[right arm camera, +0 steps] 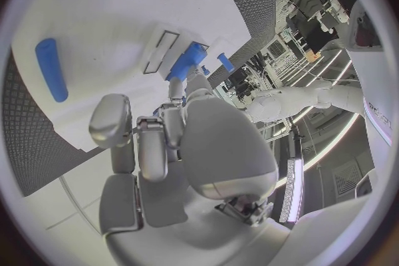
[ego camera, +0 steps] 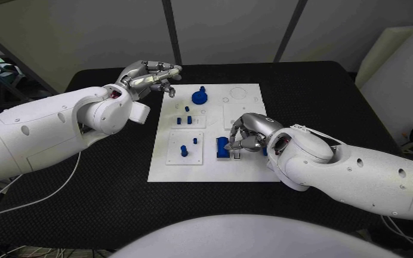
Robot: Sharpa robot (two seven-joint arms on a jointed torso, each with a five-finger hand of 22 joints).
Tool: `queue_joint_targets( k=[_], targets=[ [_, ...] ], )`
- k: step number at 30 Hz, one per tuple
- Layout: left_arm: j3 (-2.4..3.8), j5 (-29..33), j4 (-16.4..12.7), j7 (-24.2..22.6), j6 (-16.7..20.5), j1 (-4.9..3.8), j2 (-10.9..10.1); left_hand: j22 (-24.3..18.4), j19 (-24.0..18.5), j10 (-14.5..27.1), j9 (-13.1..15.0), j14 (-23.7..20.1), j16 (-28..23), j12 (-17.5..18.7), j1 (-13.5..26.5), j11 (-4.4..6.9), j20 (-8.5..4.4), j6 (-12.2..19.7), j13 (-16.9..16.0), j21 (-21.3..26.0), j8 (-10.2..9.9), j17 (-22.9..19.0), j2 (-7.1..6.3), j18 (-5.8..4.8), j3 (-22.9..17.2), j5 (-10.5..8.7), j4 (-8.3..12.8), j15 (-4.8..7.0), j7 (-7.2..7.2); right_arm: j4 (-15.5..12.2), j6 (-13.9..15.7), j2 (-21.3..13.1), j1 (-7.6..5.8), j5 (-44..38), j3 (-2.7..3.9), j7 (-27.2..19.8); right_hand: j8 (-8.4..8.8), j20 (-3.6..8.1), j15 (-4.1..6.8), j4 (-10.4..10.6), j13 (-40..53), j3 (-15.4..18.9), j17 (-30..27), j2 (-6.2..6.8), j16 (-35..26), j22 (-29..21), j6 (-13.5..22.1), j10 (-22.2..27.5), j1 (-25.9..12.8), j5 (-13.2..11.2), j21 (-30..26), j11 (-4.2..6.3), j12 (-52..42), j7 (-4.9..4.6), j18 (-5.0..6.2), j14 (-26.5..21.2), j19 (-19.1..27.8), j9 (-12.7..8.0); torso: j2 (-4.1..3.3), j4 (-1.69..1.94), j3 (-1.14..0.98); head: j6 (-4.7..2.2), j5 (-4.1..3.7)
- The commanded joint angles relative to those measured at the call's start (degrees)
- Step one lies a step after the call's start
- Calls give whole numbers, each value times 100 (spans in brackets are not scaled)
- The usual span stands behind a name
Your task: Assemble the parts on the task board
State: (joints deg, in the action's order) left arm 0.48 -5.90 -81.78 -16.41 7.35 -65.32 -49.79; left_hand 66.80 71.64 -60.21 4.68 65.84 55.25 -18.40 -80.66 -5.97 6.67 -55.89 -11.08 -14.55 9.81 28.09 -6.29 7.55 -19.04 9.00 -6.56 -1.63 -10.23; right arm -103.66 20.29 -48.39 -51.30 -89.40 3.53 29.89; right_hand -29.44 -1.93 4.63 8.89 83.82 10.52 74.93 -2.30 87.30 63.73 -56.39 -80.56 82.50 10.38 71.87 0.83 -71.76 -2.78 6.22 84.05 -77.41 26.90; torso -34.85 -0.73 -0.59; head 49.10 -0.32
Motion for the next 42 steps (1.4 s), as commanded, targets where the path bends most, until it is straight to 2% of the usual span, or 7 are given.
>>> queue_joint_targets(
  k=[1,10,14,20,25,30,42],
  targets=[
    [4,17,-8,-10,-64,-7,-1,-8,25,37,-7,-45,3,-19,-16,-12,28,36,-7,20,29,-6,57,281,21,0,4,6,-1,-88,333,-115,-8,61,1,-195,64,31,13,68,-858,24,1007,-12,28,-33,100,-25,-111,99,2,37,112,-25,-82,493,17,-24,-2,-3,-6,-12,9],
    [4,17,-13,-8,-68,-3,-12,-9,25,39,-7,-45,4,-21,-16,-12,28,37,-7,22,30,-7,62,281,21,1,2,5,-2,-437,382,-825,-10,852,2,-712,820,-117,-156,276,-1112,70,785,-72,-95,-347,397,181,-223,377,-246,-175,493,-286,-29,442,190,-402,2,-18,0,-59,-58],
    [3,17,-30,-2,-62,-1,-22,-9,25,39,-7,-45,4,-21,-16,-12,28,37,-7,22,30,-7,62,281,21,1,2,5,-2,-567,411,-1321,-10,808,1,-668,1065,-151,-187,385,-1143,113,774,-84,-105,-358,271,190,-300,416,-262,-201,540,-308,-18,441,190,-541,-4,-7,11,-86,-157],
    [3,17,-51,-1,-48,0,-41,-12,26,42,-8,-46,4,-24,-21,-11,28,39,-7,24,31,-8,61,281,22,1,5,5,0,-616,505,-1660,-6,514,-2,-489,1209,-160,-191,479,-1136,181,794,-39,-97,-324,146,171,-379,451,-242,-203,534,-305,-23,446,167,-615,2,-35,2,-109,-277],
    [3,17,-53,-6,-57,1,-35,-12,26,42,-8,-46,4,-24,-21,-11,28,39,-7,24,31,-8,61,281,22,1,5,5,0,-547,561,-1642,3,305,-5,-318,1252,-159,-188,518,-1135,204,793,-26,-98,-315,93,164,-405,487,-237,-198,533,-299,-24,447,159,-636,12,-67,-13,-100,-302],
    [3,17,-53,-9,-69,5,-35,-12,26,42,-8,-46,4,-24,-21,-11,28,39,-7,24,31,-8,61,281,22,1,5,5,0,-411,494,-1544,17,148,-8,-97,1319,-158,-185,576,-1147,253,779,26,-107,-326,42,169,-452,535,-248,-197,554,-295,-22,444,163,-663,14,-44,2,-97,-363],
    [3,17,-56,-15,-76,12,-59,-15,27,47,-8,-50,5,-29,-30,-9,28,41,-7,28,34,-10,63,281,21,3,10,6,2,-194,184,-1317,97,-38,-13,126,1356,-154,-180,617,-1146,290,772,62,-112,-334,-36,168,-472,593,-257,-187,558,-281,-20,442,165,-674,7,-49,3,-73,-342]
  ],
)
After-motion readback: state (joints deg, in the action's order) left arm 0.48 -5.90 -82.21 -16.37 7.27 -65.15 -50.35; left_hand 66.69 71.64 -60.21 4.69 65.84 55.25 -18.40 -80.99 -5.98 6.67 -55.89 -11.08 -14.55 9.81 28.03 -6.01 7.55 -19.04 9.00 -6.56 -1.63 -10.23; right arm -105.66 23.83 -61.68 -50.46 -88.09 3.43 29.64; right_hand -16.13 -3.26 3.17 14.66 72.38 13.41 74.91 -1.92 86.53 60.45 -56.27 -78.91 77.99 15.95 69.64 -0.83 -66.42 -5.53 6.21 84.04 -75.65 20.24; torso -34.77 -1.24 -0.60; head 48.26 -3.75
